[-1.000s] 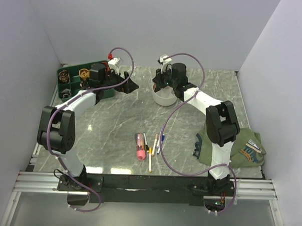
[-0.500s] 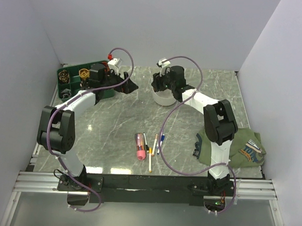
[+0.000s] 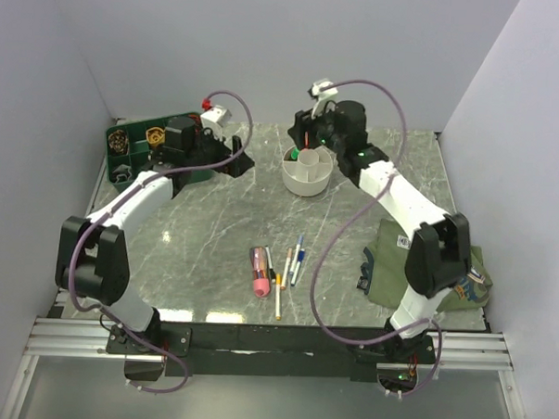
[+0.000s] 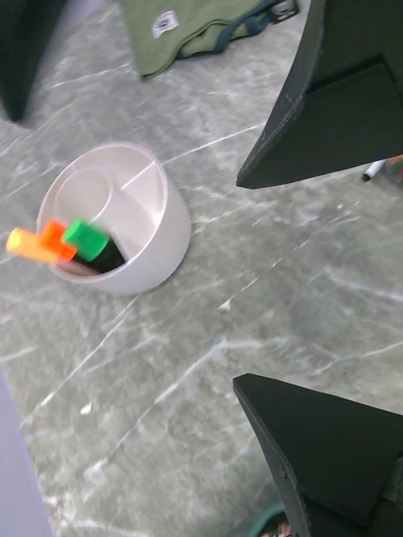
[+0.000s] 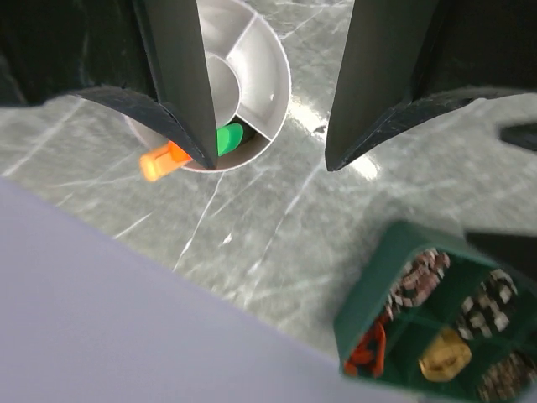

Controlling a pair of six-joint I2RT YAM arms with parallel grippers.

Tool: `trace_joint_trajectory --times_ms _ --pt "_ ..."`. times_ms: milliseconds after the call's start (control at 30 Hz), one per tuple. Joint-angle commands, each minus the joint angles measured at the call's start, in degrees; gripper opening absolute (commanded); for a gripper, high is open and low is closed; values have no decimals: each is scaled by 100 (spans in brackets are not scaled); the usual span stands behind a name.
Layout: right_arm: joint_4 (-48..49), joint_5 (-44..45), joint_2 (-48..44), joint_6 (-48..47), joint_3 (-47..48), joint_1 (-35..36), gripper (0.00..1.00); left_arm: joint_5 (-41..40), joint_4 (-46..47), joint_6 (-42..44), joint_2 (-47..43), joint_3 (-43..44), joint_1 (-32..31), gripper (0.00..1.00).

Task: Sort the stationery into containers
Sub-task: Pick up the pen from the center of the board.

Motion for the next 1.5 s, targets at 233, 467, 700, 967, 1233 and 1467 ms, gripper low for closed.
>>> trace_joint_trajectory --times_ms 233,467,700,967,1233,1467 --pt "-2081 400 -2101 294 -561 -496 61 -1053 -1730 1061 -538 -92 -2081 99" --pt "-2504 294 -3209 546 -1493 -1199 61 -886 -1495 498 -64 -304 -2750 75" --pt "-2065 127 -4378 918 -2749 -1649 60 -1438 -1739 209 1025 408 -3234 50" --pt "-2187 22 -5230 997 -3260 -1878 60 -1966 -1845 -530 1510 558 -3365 51" --pt "-2161 -31 -5469 1137 -3559 -1974 60 -2213 -1845 -847 1906 742 -3462 43" --pt "-2170 -84 -5486 1155 -3647 -2097 60 -2477 -1801 -1023 2318 979 -3515 42"
